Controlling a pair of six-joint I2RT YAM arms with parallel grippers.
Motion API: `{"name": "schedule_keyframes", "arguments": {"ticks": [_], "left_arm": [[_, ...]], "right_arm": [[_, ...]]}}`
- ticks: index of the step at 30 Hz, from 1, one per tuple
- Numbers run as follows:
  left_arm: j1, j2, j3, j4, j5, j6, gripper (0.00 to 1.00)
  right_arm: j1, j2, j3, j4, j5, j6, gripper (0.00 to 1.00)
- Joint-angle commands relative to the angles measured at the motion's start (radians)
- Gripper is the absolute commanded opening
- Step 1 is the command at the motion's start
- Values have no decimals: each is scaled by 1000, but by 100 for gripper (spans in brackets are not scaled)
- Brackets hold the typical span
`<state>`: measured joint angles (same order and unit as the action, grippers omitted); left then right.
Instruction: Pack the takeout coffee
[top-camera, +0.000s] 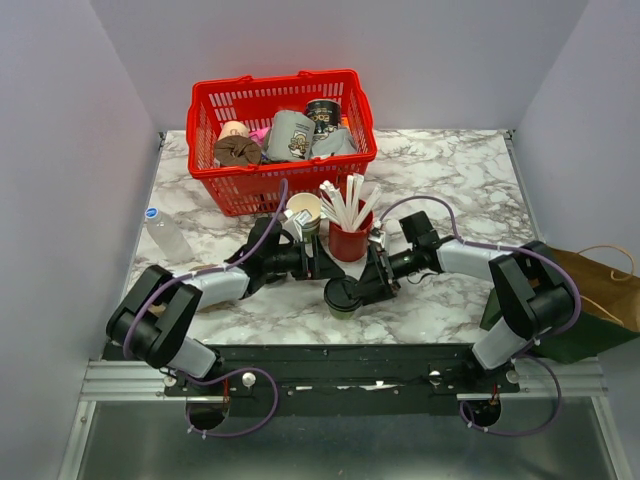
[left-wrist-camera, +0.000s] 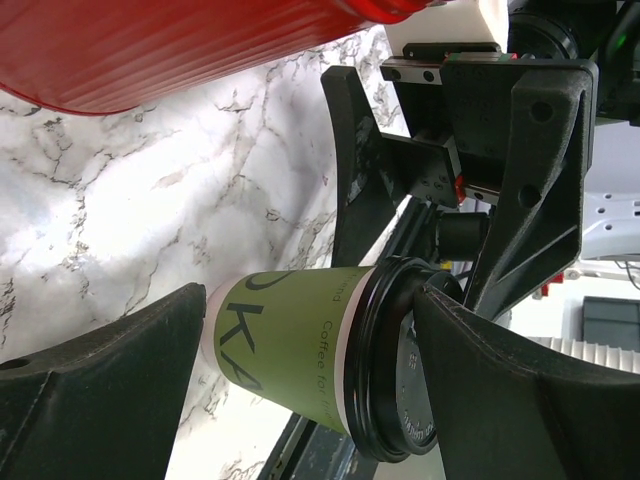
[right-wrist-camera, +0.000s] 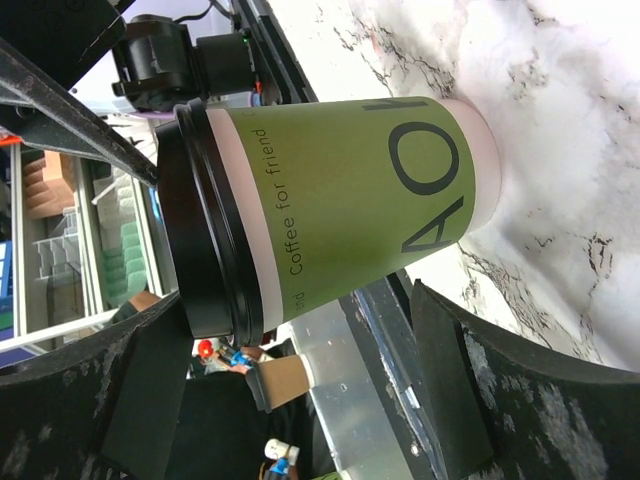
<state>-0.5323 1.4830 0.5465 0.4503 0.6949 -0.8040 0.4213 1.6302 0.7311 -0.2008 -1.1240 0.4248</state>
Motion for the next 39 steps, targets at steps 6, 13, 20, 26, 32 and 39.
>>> {"name": "schedule_keyframes", "arguments": {"ticks": [6, 13, 20, 26, 32, 39], "left_arm": [[-5, -45, -37, -87, -76, 103, 91], [-5, -104, 10, 16, 12, 20, 92], [-5, -182, -17, -97, 0, 61, 93], [-5, -213, -66, -136, -5, 86, 92], [-5, -210, -85, -134, -20, 103, 92], [-5, -202, -100, -137, -40, 106, 92]], "right_arm": [[-6, -48, -6, -8, 113, -106, 94], [-6, -139, 50, -87, 40, -208, 96], [-6, -158, 82, -221, 41, -356, 97], [-4, -124, 77, -299, 78, -454, 94], [-4, -101, 65, -285, 78, -448, 93], [4, -76, 70, -270, 76, -426, 92]]}}
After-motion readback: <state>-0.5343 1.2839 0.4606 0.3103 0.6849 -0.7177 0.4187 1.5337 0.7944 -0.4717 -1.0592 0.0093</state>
